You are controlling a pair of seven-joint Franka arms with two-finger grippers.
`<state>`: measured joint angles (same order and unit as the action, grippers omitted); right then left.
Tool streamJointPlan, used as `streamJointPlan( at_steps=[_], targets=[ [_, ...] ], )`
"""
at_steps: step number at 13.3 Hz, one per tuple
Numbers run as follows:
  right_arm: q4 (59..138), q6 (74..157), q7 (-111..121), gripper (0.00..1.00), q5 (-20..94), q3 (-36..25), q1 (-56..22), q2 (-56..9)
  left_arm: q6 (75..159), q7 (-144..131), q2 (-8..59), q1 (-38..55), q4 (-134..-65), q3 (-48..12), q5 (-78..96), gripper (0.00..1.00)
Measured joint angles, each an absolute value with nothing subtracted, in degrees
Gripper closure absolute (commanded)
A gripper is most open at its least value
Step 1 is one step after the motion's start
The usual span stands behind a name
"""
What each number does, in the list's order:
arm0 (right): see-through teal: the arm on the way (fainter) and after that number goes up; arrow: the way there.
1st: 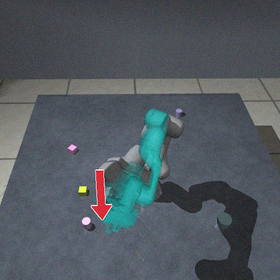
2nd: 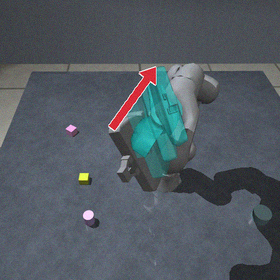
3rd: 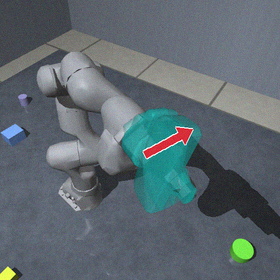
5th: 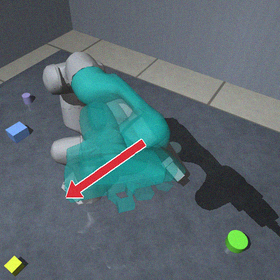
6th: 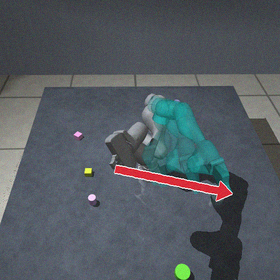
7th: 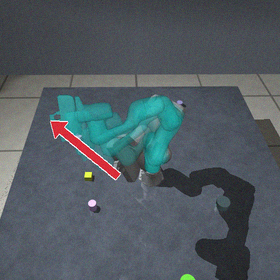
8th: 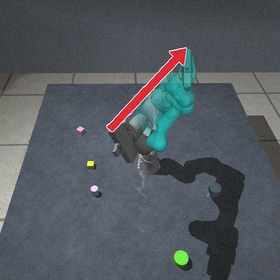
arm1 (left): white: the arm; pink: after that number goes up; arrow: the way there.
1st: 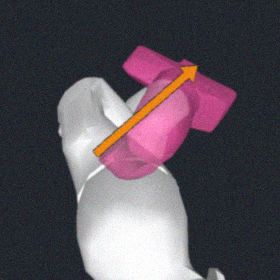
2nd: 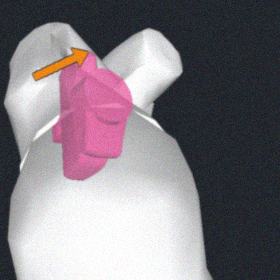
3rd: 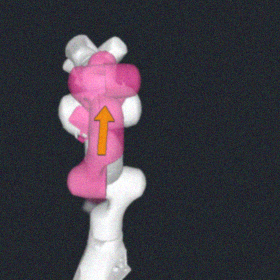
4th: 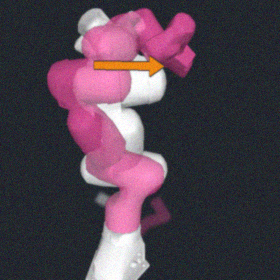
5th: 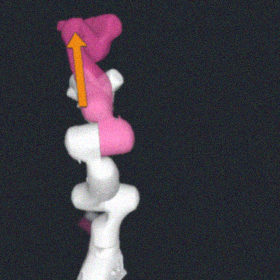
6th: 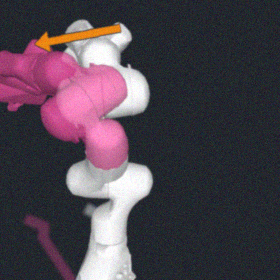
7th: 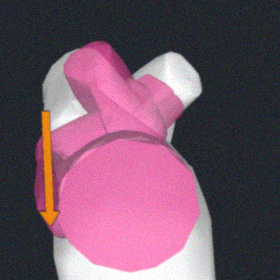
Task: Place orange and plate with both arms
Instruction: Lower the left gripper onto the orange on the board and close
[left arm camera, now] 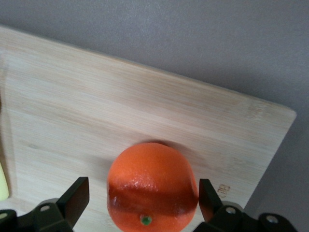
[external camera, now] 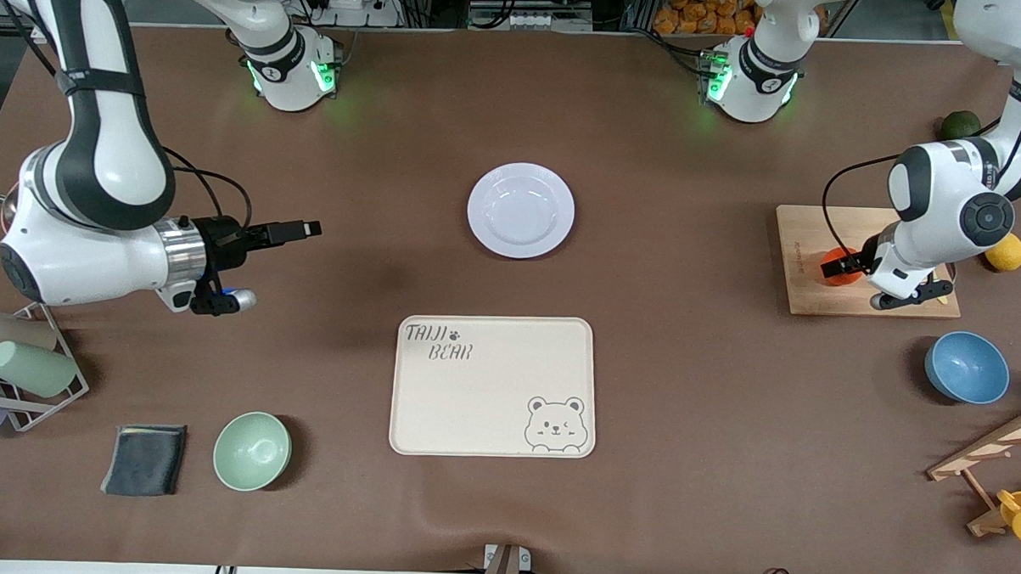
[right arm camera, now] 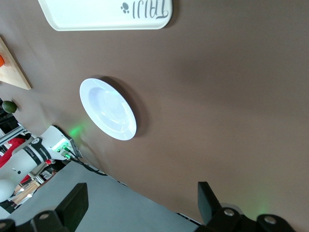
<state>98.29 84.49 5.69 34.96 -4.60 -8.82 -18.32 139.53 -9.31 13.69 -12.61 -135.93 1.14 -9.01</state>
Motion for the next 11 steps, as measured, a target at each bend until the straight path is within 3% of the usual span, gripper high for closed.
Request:
streamJointPlan(
  at_steps=[3, 4, 6, 7, 8, 9, 10, 11],
  targets=[
    [100.0, 84.9, 5.7, 0.0, 35.2, -4.6, -9.2, -17.7, 140.0, -9.3, 14.4, -12.6, -135.9, 1.1, -9.0, 0.01],
    [101.4, 85.7, 5.7, 0.0, 36.0, -4.6, -9.2, -17.3, 140.4, -9.3, 14.8, -12.6, -135.9, 1.0, -9.0, 0.09],
    [102.4, 87.1, 5.9, 0.0, 37.2, -4.6, -9.2, -16.6, 141.6, -9.3, 15.6, -12.6, -135.9, 1.0, -9.0, 0.37],
    [102.4, 87.2, 5.9, 0.0, 37.3, -4.6, -9.2, -16.3, 141.9, -9.3, 15.9, -12.6, -135.9, 1.0, -9.0, 0.54],
    [102.6, 87.2, 5.9, 0.0, 37.3, -4.6, -9.2, -16.1, 141.9, -9.3, 15.8, -12.6, -135.9, 1.0, -9.0, 0.79],
    [103.1, 87.2, 5.9, 0.0, 37.3, -4.6, -9.2, -15.9, 142.0, -9.3, 15.8, -12.6, -135.8, 0.9, -9.0, 0.94],
    [103.3, 87.2, 5.9, 0.0, 37.3, -4.6, -9.2, -15.9, 142.2, -9.3, 15.8, -12.6, -135.7, 0.8, -9.0, 1.0],
    [103.4, 87.2, 5.9, 0.0, 37.3, -4.6, -9.2, -15.9, 142.4, -9.2, 15.8, -12.6, -135.4, 0.5, -9.0, 1.0]
  ],
)
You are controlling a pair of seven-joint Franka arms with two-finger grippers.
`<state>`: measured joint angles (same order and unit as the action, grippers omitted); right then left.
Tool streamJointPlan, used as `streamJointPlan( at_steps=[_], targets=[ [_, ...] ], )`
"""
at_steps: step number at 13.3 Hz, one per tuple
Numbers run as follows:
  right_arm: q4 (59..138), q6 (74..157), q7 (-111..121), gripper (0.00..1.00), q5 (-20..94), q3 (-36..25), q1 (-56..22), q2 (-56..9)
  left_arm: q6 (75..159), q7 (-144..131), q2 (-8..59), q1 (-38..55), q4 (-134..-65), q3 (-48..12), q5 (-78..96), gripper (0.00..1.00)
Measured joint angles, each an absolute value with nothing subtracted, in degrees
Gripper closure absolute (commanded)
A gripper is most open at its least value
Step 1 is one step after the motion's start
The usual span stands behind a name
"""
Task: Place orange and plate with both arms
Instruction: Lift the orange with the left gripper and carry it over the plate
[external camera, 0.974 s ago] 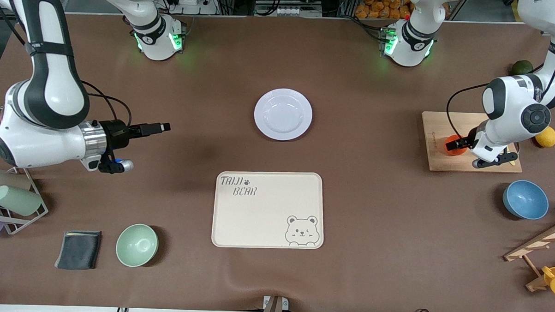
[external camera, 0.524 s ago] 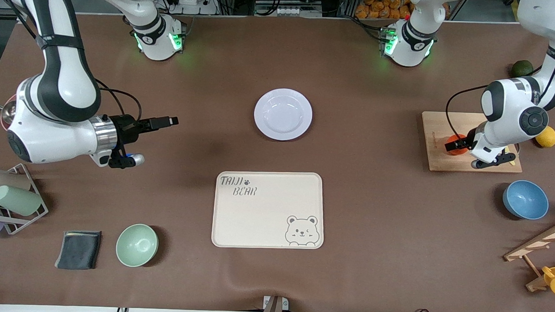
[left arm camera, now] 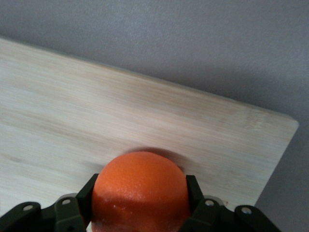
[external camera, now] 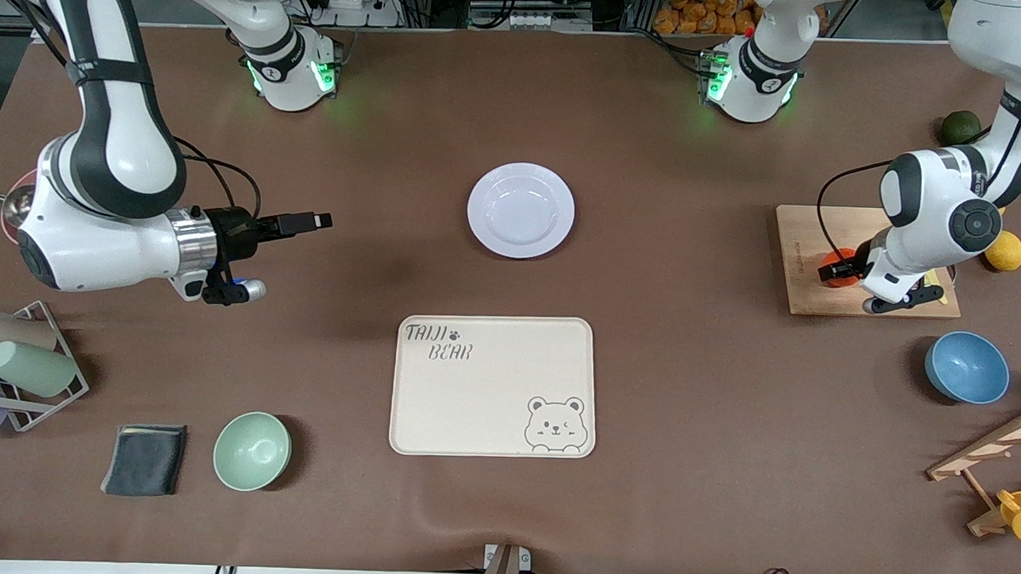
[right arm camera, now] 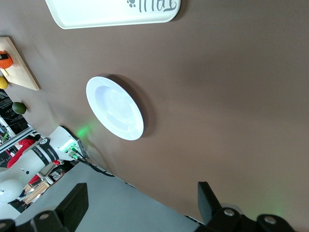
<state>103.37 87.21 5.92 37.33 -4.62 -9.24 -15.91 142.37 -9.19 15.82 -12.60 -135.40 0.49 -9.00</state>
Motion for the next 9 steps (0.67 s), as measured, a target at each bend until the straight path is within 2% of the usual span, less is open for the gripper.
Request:
streamJointPlan(
  at_steps=[3, 5, 7, 9],
  targets=[
    [103.4, 87.2, 6.0, 0.0, 37.4, -4.6, -9.3, -15.9, 141.5, -9.2, 14.4, -12.6, -133.5, -2.0, -9.0, 1.0],
    [103.4, 87.2, 6.0, 0.0, 37.4, -4.6, -9.4, -15.9, 136.8, -10.0, 12.0, -12.6, -130.8, -5.9, -8.5, 1.0],
    [103.5, 87.2, 6.0, 0.0, 37.4, -4.8, -9.3, -15.9, 129.6, -14.9, 9.6, -12.5, -127.0, -11.8, -5.7, 1.0],
    [103.7, 87.2, 6.7, 0.0, 37.4, -5.0, -9.1, -15.9, 123.0, -26.3, 8.5, -12.3, -122.0, -20.3, -2.3, 1.0]
  ],
)
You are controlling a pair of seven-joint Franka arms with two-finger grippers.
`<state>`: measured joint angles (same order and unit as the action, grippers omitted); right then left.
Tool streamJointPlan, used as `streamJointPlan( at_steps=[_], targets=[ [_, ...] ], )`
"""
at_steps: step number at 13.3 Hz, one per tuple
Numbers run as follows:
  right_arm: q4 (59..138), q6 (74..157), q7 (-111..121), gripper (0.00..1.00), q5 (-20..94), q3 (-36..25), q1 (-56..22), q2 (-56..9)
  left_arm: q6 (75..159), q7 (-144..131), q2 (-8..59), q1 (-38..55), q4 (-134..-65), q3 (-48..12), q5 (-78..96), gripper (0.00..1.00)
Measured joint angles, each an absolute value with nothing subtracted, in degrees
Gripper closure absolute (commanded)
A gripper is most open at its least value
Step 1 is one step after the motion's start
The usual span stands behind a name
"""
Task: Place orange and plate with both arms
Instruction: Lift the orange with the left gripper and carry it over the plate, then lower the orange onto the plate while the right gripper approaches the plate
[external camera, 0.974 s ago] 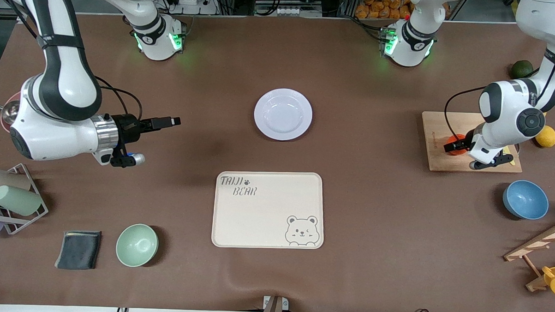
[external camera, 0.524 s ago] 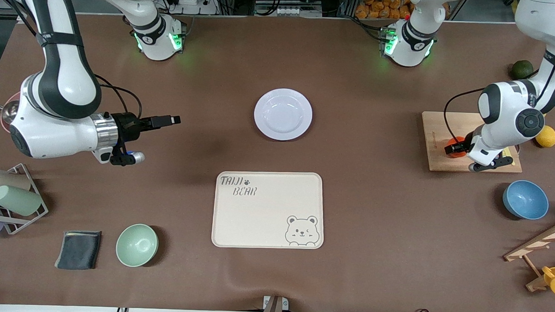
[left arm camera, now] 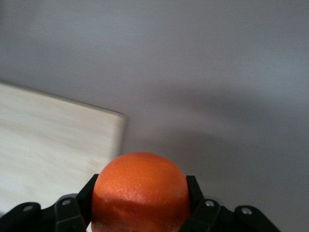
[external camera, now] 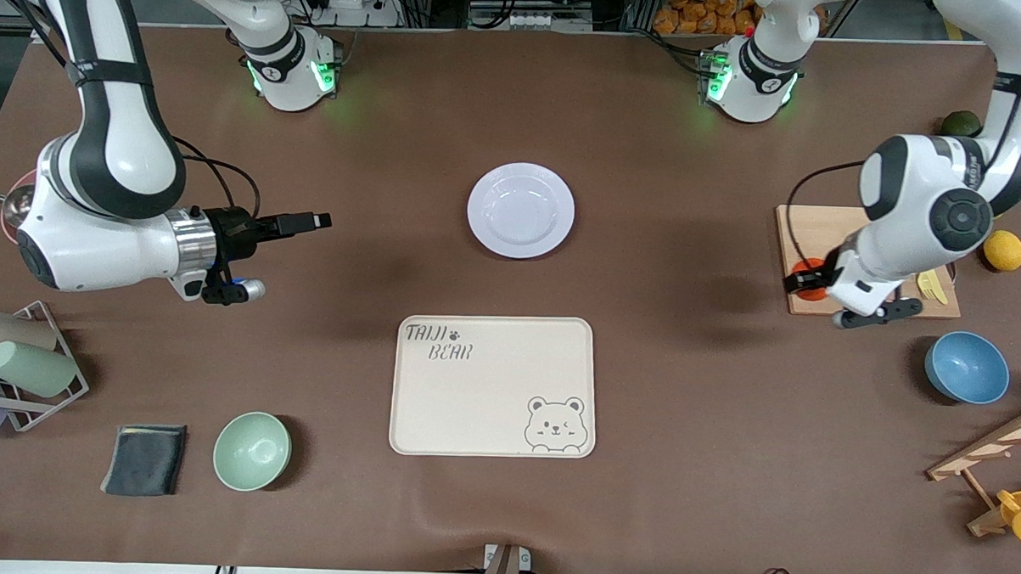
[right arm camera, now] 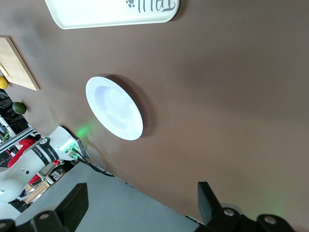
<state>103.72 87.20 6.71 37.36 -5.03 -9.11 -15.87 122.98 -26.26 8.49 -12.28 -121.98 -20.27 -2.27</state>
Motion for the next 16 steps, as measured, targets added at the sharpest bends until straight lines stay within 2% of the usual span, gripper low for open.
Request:
streamJointPlan(
  at_steps=[3, 5, 13, 16],
  targets=[
    [104.2, 87.2, 7.5, 0.0, 37.4, -5.1, -8.8, -15.9, 119.0, -43.9, 9.2, -10.9, -115.6, -32.8, -1.9, 1.0],
    [104.2, 87.2, 7.5, 0.0, 37.4, -5.1, -8.8, -15.9, 118.9, -49.3, 10.1, -9.4, -113.7, -37.0, -1.8, 1.0],
    [104.3, 87.2, 7.6, 0.0, 37.4, -5.1, -8.8, -15.9, 118.9, -76.2, 20.4, 11.6, -105.6, -38.4, -1.7, 1.0],
    [104.6, 87.2, 7.6, 0.0, 37.4, -5.1, -8.8, -15.9, 118.8, -81.8, 24.1, 16.3, -104.7, -38.3, -3.1, 1.0]
  ],
)
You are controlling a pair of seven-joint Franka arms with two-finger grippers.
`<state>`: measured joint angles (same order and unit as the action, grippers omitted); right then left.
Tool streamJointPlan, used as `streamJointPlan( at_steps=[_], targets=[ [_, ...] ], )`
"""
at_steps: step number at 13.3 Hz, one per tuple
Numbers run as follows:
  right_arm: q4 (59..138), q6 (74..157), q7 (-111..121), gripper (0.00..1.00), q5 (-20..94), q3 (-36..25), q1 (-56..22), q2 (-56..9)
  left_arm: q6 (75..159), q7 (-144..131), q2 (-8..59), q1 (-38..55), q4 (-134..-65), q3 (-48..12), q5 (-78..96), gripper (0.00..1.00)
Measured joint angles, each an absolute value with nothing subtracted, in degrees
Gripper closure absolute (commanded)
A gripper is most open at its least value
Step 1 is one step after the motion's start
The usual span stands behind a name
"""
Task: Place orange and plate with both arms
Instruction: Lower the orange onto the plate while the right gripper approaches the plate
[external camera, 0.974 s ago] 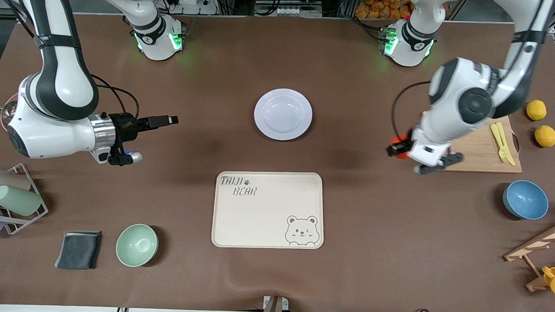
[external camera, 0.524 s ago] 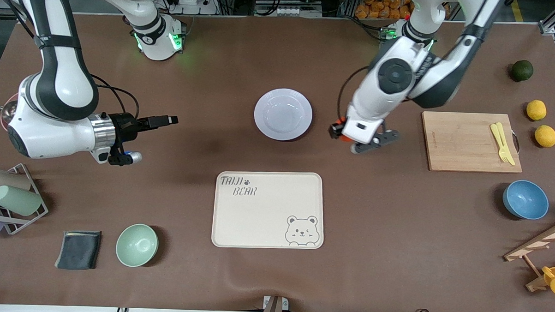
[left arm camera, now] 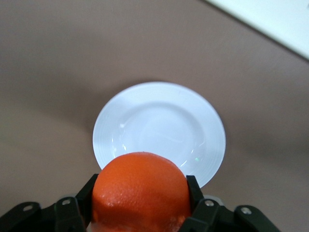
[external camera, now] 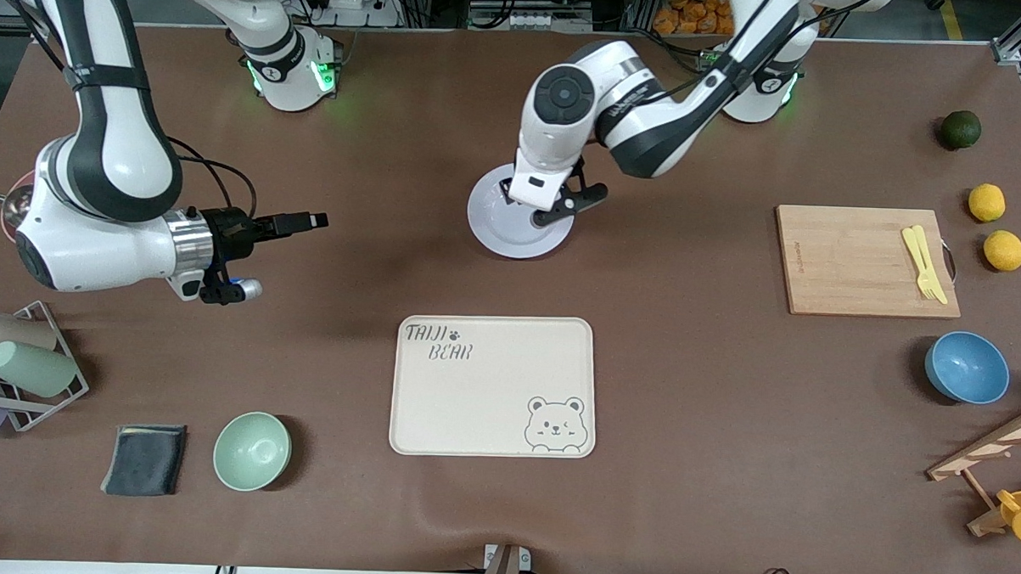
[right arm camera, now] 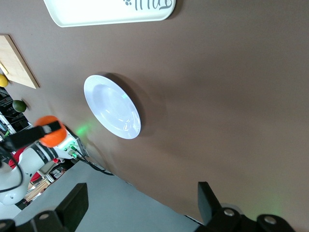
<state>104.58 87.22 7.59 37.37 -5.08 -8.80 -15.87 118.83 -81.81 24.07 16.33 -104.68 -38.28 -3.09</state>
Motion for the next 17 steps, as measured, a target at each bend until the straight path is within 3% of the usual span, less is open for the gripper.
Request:
streamJointPlan(
  at_steps=[4, 11, 15, 17],
  targets=[
    [107.1, 87.6, 7.9, 0.0, 37.4, -5.0, -8.9, -15.9, 119.5, -84.5, 27.8, 17.7, -106.1, -38.0, -4.0, 1.0],
    [118.8, 96.7, 13.0, 0.0, 41.7, -4.6, -10.7, -13.1, 128.7, -89.9, 35.7, 19.5, -108.6, -37.9, -9.8, 1.0],
    [125.1, 102.7, 13.0, 0.0, 42.0, -4.3, -14.9, -9.0, 132.2, -91.8, 38.9, 19.6, -110.0, -37.9, -12.5, 0.9],
    [126.4, 103.7, 13.0, 0.0, 42.0, -4.3, -15.1, -8.8, 134.0, -92.0, 39.3, 19.6, -110.0, -37.7, -12.8, 0.69]
  ],
)
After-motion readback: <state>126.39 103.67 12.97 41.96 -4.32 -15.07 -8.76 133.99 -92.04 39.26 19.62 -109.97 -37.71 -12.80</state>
